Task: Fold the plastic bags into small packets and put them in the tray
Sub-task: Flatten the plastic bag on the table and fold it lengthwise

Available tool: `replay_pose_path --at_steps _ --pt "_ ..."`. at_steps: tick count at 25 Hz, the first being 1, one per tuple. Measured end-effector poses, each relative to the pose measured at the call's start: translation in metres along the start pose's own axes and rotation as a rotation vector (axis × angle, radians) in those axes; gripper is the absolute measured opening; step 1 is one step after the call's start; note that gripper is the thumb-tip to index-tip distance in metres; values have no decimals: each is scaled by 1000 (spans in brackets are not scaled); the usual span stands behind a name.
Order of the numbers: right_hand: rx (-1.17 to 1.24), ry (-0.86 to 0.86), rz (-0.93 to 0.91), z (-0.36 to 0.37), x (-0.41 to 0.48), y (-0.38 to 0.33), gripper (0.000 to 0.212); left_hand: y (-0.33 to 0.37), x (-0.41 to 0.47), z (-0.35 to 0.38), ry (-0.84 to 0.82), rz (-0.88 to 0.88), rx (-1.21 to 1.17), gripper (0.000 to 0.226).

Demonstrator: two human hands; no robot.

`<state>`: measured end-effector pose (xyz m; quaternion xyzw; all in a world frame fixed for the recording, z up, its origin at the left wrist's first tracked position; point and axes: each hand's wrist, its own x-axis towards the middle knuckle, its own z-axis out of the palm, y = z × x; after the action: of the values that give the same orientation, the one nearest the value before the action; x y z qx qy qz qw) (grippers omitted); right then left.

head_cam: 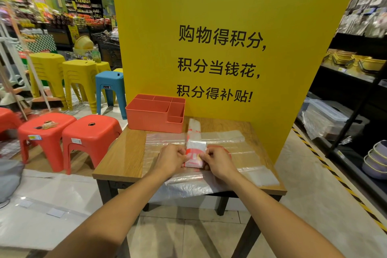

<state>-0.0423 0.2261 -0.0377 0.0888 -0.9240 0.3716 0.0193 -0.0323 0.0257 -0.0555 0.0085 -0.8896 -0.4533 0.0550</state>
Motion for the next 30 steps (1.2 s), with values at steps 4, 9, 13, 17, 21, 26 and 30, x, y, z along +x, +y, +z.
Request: replay_pose_path --at_steps 4,9,13,17,21,26,30 --pt "-50 -40 22 3 7 0 28 -1 -1 -4 -41 -43 0 19" --pt "-110 20 81 8 4 -3 36 9 -2 -1 -45 -31 99 18" --pt "-144 33 36 11 5 0 31 1 1 0 -87 32 156 42" --pt "-132 4 11 12 8 1 25 1 0 1 -102 117 307 48" --pt "-185 -53 -14 13 8 2 22 -3 0 -1 -101 260 492 35" --pt "-271 14 -207 15 6 1 23 -1 -1 -10 -201 289 580 39" --pt "-341 -89 -328 9 3 8 22 -10 -2 -15 -301 300 671 51"
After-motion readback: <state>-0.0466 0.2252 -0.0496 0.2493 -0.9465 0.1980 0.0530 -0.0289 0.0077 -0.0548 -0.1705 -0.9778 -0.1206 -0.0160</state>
